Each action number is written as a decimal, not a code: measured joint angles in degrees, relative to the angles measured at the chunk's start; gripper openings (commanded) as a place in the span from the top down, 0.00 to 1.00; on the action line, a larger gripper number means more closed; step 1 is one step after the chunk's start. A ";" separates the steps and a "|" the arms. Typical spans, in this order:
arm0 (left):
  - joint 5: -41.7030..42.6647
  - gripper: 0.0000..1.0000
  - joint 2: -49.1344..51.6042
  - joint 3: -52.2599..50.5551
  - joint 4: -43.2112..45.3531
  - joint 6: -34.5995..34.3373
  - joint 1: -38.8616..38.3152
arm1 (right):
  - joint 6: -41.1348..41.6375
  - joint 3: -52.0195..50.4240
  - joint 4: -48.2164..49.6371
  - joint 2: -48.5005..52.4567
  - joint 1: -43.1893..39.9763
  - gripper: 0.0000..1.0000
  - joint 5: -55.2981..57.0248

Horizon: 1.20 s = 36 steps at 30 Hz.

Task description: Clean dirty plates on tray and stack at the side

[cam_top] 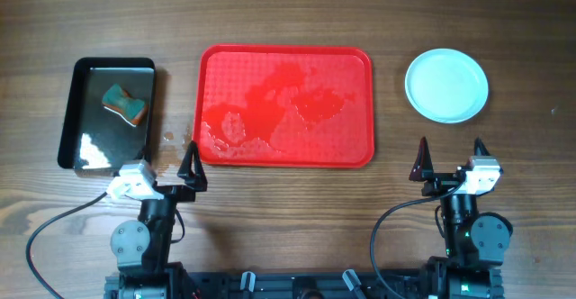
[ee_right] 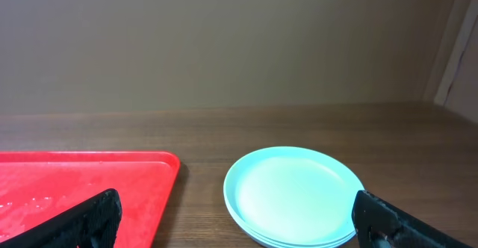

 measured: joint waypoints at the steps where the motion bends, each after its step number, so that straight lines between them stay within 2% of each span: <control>1: -0.35 0.00 -0.02 -0.07 -0.87 1.07 -0.13 | 0.00 0.00 0.00 0.00 0.00 0.00 0.00; 7: -1.86 0.00 -0.02 -0.09 -1.03 4.15 -0.13 | 0.00 0.00 0.00 0.00 0.00 0.00 0.00; 15: -1.40 0.00 -0.02 -0.09 -1.03 15.47 -0.13 | 0.00 0.00 0.00 0.00 0.00 0.00 0.00; 23: -0.31 0.00 -0.02 -0.09 -0.96 22.36 -0.13 | 0.00 0.00 0.00 0.00 0.00 0.00 0.00; 30: -4.42 0.00 -0.02 -0.09 -1.27 17.77 -0.11 | 0.00 0.00 0.00 0.00 0.00 0.00 0.00; 36: -4.44 0.00 -0.02 -0.09 -1.29 17.09 -0.11 | 0.00 0.00 0.00 0.00 0.00 0.00 0.00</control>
